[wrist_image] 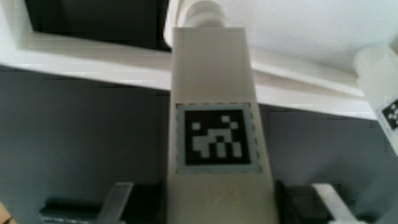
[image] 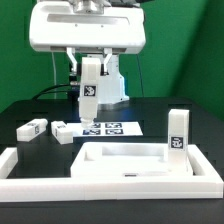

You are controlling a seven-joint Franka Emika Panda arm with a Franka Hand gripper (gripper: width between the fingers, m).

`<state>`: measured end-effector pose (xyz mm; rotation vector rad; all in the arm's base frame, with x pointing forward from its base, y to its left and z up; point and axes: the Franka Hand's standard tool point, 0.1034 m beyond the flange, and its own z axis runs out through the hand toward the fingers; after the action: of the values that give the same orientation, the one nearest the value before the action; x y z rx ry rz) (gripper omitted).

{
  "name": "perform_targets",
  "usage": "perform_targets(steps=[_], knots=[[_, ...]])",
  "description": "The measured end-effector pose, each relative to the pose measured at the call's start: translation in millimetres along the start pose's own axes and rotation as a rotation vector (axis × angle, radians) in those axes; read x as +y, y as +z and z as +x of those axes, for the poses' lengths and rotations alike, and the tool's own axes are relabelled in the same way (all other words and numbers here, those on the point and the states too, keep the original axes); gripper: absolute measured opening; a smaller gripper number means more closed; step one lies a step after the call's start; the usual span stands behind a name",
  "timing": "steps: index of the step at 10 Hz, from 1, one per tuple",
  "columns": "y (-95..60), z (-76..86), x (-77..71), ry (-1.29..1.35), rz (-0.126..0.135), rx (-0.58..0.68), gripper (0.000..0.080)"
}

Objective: Assemble desk

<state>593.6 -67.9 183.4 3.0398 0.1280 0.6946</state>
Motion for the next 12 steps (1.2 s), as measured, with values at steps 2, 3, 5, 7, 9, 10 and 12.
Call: perform_targets(steps=[2, 3, 5, 7, 9, 10, 12], knots=[[-6.4, 25.1, 22.1, 0.056, 0.027, 0.026, 0.0288], [-6.3, 28.9, 27.4, 0.079, 0.034, 0.045, 0.0288], [-4.7, 29.2, 17.8, 0.094, 0.036, 0.052, 0.0288], [-4.1, 26.8, 21.3, 0.085, 0.02, 0.066, 0.0288], [8.1, 0.8, 26.5, 0.078, -0.035, 0.083, 0.0289], [12.8, 6.0, 27.3, 0.091, -0.034, 0.084, 0.0289], [31.6, 17.4, 24.3, 0.145, -0.033, 0.095, 0.029]])
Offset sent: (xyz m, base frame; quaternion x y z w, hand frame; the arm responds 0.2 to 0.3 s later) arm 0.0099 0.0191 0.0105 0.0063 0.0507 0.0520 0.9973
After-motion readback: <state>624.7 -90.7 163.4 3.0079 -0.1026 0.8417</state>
